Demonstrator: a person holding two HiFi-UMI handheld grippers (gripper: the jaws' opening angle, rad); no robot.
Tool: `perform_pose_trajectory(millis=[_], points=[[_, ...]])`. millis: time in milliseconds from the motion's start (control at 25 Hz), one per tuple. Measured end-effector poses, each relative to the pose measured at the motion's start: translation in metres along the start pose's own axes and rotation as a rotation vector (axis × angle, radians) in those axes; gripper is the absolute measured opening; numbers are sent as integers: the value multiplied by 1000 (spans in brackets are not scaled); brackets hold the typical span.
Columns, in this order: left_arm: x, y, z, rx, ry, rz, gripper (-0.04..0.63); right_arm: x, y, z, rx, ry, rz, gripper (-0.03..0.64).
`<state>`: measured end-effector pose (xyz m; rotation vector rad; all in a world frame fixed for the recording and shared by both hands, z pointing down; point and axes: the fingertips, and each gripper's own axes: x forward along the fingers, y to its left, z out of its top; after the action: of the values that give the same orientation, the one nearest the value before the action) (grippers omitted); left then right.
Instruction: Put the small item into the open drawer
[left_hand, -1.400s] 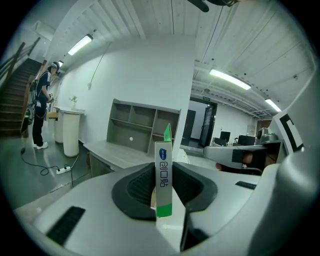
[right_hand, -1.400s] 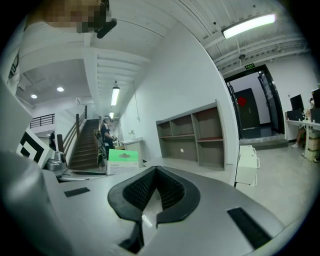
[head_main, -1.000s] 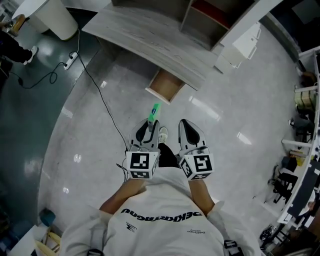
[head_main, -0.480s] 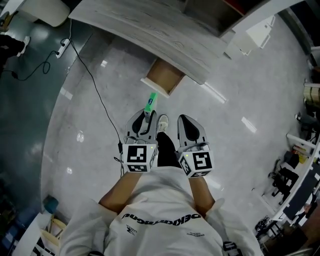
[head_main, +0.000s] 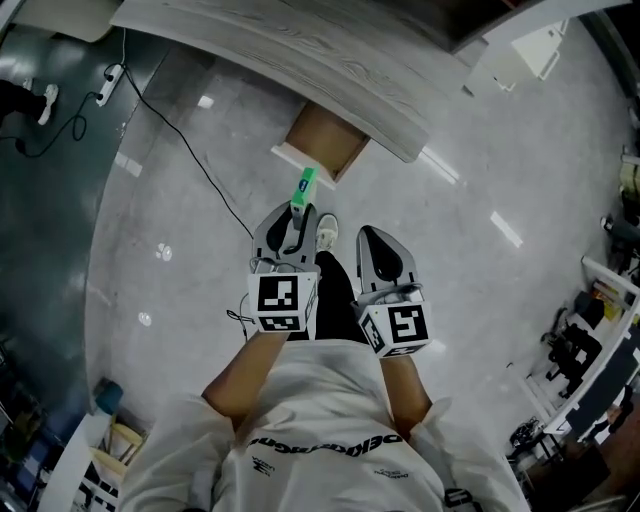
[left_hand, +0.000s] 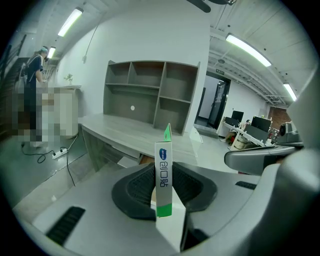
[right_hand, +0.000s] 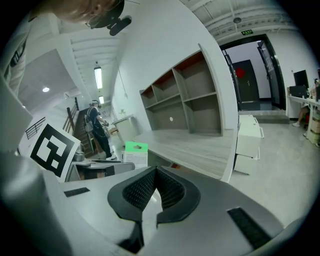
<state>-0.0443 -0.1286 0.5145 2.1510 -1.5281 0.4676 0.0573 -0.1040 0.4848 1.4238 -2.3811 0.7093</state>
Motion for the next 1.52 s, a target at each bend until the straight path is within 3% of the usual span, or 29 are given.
perform_pose_trajectory(millis=[920, 1520], points=[[121, 23, -72, 102, 101, 1, 103, 60, -45, -58, 5, 58, 7, 32], [172, 32, -105, 157, 154, 14, 103, 66, -67, -91, 28, 93, 0, 32]])
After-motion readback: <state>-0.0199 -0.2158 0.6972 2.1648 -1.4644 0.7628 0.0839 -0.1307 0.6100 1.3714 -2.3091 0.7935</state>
